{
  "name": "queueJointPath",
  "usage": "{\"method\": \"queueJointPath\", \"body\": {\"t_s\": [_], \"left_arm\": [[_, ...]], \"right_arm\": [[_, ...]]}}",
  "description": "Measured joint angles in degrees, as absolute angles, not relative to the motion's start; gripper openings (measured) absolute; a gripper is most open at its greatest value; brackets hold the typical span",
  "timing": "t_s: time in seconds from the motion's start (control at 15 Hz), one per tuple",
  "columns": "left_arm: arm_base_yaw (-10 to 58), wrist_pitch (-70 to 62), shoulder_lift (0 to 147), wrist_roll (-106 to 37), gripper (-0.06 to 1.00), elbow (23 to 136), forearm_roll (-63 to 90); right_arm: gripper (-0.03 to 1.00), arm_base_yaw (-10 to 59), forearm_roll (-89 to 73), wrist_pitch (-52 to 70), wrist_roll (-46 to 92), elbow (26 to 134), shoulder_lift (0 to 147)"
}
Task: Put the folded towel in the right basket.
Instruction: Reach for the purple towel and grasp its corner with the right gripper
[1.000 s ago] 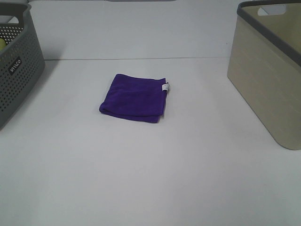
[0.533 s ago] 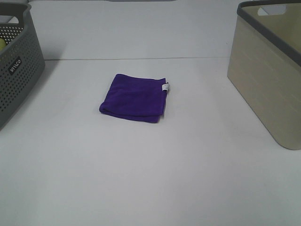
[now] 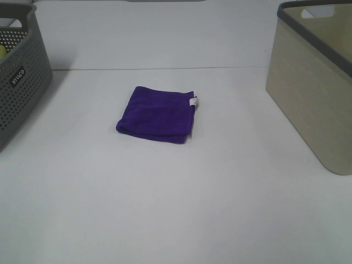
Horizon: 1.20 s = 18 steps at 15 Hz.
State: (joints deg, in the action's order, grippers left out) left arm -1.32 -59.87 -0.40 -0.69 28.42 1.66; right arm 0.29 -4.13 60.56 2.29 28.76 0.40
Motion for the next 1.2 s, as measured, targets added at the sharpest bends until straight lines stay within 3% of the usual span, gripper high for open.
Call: {"method": "queueJointPath", "body": {"t_s": [0.6, 0.93, 1.2], "left_arm": [[-1.32, -59.87, -0.4, -0.69, 0.99, 28.42, 1.6], [-1.32, -59.87, -0.4, -0.69, 0.99, 28.42, 1.6], [-1.32, -59.87, -0.4, -0.69, 0.99, 28.42, 1.55]], "right_arm": [[0.98, 0.29, -4.3, 60.79, 1.09, 29.62, 3.61], [0.98, 0.29, -7.22, 66.12, -0.74, 52.08, 41.42], [0.98, 0.29, -12.26, 65.83, -0.69, 61.48, 58.33]]}}
